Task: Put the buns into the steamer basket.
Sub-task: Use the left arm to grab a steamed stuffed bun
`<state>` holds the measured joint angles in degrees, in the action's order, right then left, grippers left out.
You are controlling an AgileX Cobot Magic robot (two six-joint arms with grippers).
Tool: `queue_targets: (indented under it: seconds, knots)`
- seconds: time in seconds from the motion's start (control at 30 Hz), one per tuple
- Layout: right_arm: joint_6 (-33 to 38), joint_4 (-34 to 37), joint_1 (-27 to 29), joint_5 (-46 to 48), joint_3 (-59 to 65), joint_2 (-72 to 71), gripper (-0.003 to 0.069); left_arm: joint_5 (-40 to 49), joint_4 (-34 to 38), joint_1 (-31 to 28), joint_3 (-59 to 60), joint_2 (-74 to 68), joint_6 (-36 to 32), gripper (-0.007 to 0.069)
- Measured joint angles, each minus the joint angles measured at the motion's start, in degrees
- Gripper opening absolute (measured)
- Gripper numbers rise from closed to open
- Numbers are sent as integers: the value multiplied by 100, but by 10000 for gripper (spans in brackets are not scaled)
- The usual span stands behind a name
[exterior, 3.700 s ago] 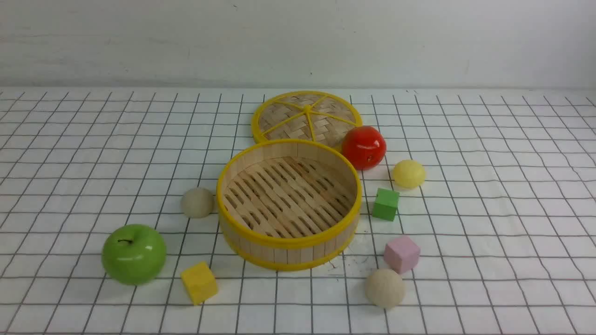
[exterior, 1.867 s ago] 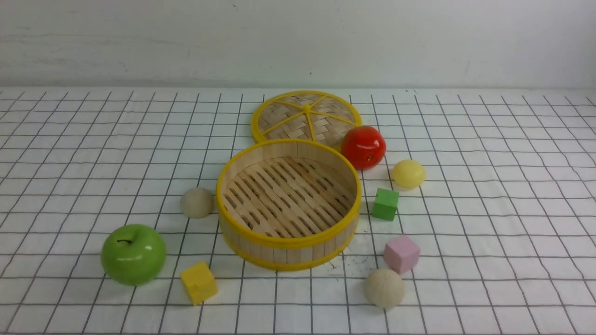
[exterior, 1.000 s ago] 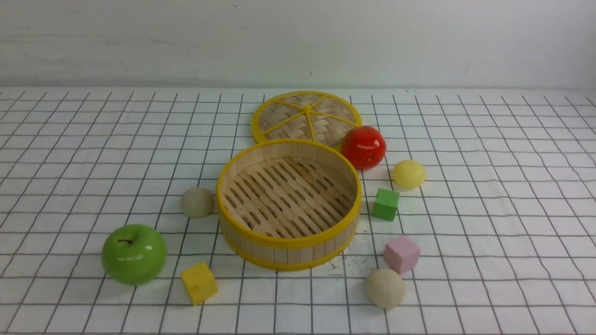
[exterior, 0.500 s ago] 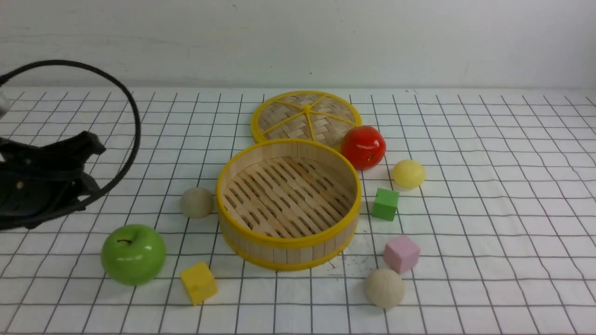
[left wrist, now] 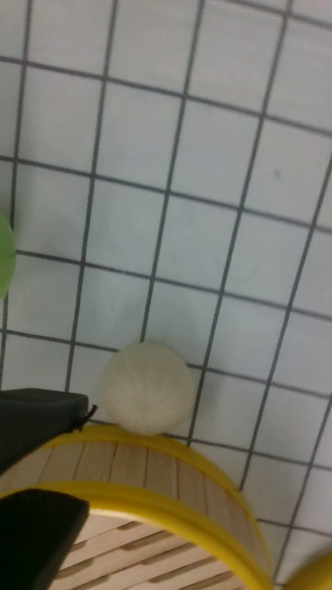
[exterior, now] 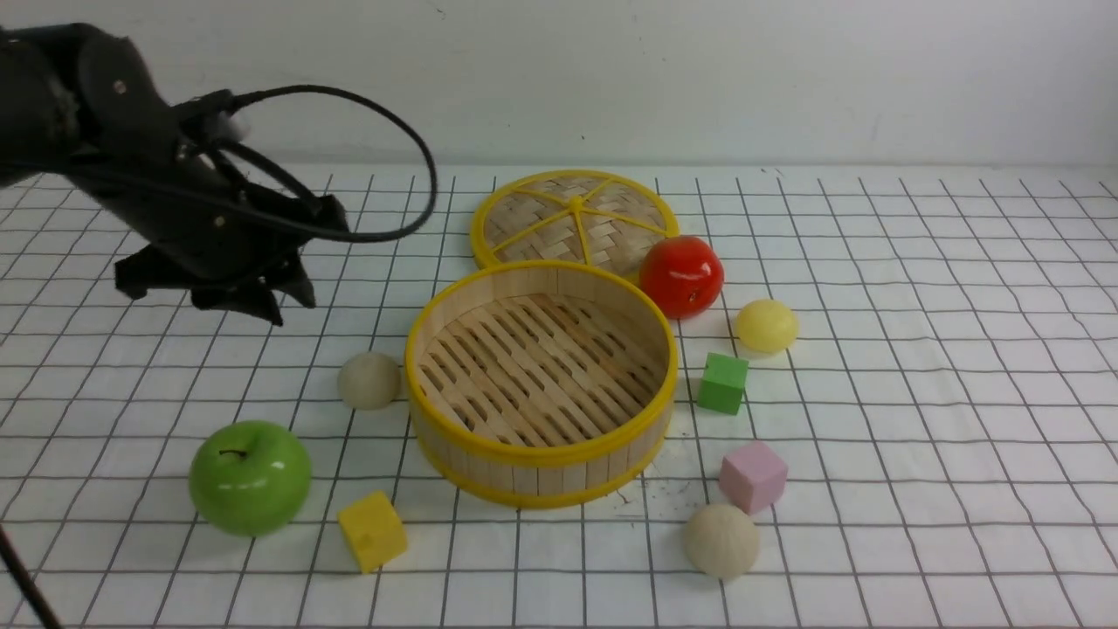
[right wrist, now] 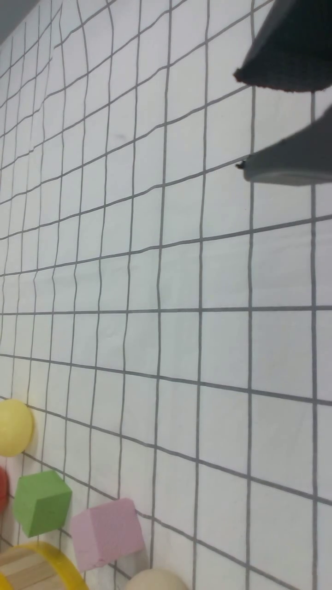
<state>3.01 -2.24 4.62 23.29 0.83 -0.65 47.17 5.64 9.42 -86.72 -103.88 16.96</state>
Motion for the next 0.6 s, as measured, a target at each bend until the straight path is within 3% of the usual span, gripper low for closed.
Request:
queue_targets:
  seconds: [0.1,0.27,0.6]
  knots:
    - [0,0,0,0,0,0,239,171,-485,335,-337,-279,117,238]
    - [0,0,0,0,0,0,239,134,-1271,625,-557,-726,1026,238]
    - [0,0,0,0,0,0,239,-403,-1413,632,-581,-1189,1572,238]
